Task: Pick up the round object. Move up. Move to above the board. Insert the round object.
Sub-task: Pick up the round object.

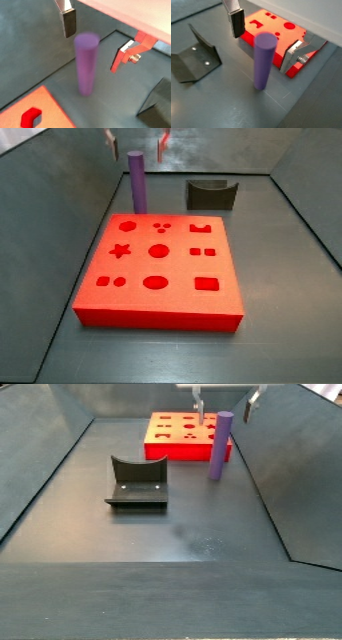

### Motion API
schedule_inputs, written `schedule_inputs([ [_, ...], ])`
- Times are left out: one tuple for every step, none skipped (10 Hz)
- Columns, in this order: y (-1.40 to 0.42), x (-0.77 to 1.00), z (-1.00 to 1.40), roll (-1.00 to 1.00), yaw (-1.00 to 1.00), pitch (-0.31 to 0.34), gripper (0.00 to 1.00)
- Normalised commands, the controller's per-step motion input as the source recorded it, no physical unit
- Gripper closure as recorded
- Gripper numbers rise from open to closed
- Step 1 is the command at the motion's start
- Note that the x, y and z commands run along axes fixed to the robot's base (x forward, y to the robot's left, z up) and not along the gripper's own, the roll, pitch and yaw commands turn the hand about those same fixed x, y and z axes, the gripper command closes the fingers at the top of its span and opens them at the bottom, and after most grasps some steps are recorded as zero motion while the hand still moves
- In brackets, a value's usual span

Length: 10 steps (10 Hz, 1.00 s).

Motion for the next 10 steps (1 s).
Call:
schedule_inputs([
  [-0.15, -0.01, -0.28, -0.02, 0.0, 0.0, 0.0],
  [0.0, 0.0, -0.18, -0.01, -0.01, 0.0, 0.0],
  [0.0, 0.0, -0.05, -0.1, 0.0, 0.0, 0.0],
  [0.0, 0.0, 0.0, 0.0, 0.0, 0.009, 0.0],
  [0.0, 0.0, 0.0, 0.0, 0.0, 0.0, 0.0],
  [0.0, 0.0, 0.0, 0.0, 0.0, 0.0, 1.0],
  [0.0, 0.0, 0.0, 0.0, 0.0, 0.0, 1.0],
  [0.0, 0.0, 0.0, 0.0, 0.0, 0.0, 1.0],
  [0.0, 0.0, 0.0, 0.0, 0.0, 0.0, 1.0],
  [0.0, 0.0, 0.0, 0.0, 0.0, 0.0, 1.0],
])
